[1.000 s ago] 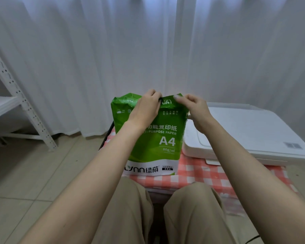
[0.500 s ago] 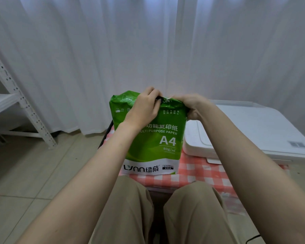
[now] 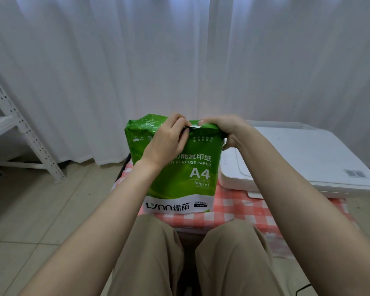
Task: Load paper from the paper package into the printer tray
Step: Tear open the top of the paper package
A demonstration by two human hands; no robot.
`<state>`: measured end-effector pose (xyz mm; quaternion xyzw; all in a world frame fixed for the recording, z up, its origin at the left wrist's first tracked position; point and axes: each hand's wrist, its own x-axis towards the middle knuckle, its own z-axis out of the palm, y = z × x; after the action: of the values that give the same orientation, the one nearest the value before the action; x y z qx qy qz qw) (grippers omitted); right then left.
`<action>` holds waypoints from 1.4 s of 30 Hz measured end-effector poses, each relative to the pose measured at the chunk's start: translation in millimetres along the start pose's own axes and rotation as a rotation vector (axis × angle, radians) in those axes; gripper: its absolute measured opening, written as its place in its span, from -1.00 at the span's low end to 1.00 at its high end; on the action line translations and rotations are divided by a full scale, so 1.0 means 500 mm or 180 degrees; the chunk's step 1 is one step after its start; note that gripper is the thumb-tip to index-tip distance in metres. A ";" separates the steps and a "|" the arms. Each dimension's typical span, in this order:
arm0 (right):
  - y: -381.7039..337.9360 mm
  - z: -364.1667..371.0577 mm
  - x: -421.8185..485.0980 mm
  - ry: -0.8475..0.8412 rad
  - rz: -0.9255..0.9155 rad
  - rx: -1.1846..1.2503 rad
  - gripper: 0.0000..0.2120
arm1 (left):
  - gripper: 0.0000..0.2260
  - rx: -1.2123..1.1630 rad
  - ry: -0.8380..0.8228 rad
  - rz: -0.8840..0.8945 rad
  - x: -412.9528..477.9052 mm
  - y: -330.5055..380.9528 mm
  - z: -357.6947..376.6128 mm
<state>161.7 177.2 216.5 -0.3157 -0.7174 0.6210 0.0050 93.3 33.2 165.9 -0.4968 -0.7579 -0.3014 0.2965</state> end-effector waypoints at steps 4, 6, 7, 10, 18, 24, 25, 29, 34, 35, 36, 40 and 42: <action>-0.001 0.001 -0.005 -0.0006 -0.0020 0.0054 -0.77 | -0.89 0.0085 0.0013 0.0162 -0.013 0.005 -0.001; -0.001 0.001 -0.004 0.0004 -0.0016 0.0063 -0.76 | -0.89 0.0119 0.0059 0.0220 -0.015 0.007 -0.004; -0.001 0.001 -0.004 0.0039 -0.0014 0.0109 -0.76 | -0.88 0.0170 0.0091 0.0265 -0.016 0.007 -0.006; -0.001 0.005 0.001 0.0264 -0.0101 0.0271 -0.73 | -0.87 0.0601 0.0176 0.0647 -0.028 0.007 -0.006; -0.014 0.006 0.008 0.0196 -0.0504 -0.0360 -0.68 | -0.52 0.1278 0.0095 0.0383 -0.001 -0.040 -0.019; -0.011 -0.005 0.007 0.0062 -0.0544 -0.0393 -0.77 | -0.25 0.0954 -0.0447 -0.0823 0.026 -0.064 -0.043; -0.010 -0.006 0.007 0.0048 -0.0566 -0.0400 -0.78 | -0.27 0.0839 -0.0517 -0.0867 0.028 -0.073 -0.050; -0.009 -0.005 0.008 0.0033 -0.0594 -0.0339 -0.83 | -0.59 0.0643 -0.0386 -0.0525 0.023 -0.093 -0.076; -0.013 0.001 0.007 0.0125 -0.0526 -0.0289 -0.83 | -0.76 0.0520 -0.0185 -0.0271 -0.006 -0.097 -0.098; -0.014 0.001 0.007 0.0136 -0.0526 -0.0281 -0.82 | -0.79 0.0556 -0.0170 -0.0216 -0.015 -0.098 -0.098; -0.013 0.001 0.008 0.0145 -0.0525 -0.0265 -0.81 | -0.82 0.0602 -0.0161 -0.0156 -0.024 -0.098 -0.096; -0.008 0.001 0.012 0.0154 -0.0534 -0.0214 -0.78 | -0.71 0.0530 -0.0098 -0.0054 -0.045 -0.090 -0.094; -0.004 -0.003 0.011 0.0131 -0.0597 -0.0260 -0.76 | -0.63 0.0155 0.0076 -0.0245 -0.041 -0.080 -0.104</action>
<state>157.0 180.8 216.2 -0.2598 -0.7683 0.5814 0.0649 70.6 -30.7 177.5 -0.4563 -0.7800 -0.2999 0.3058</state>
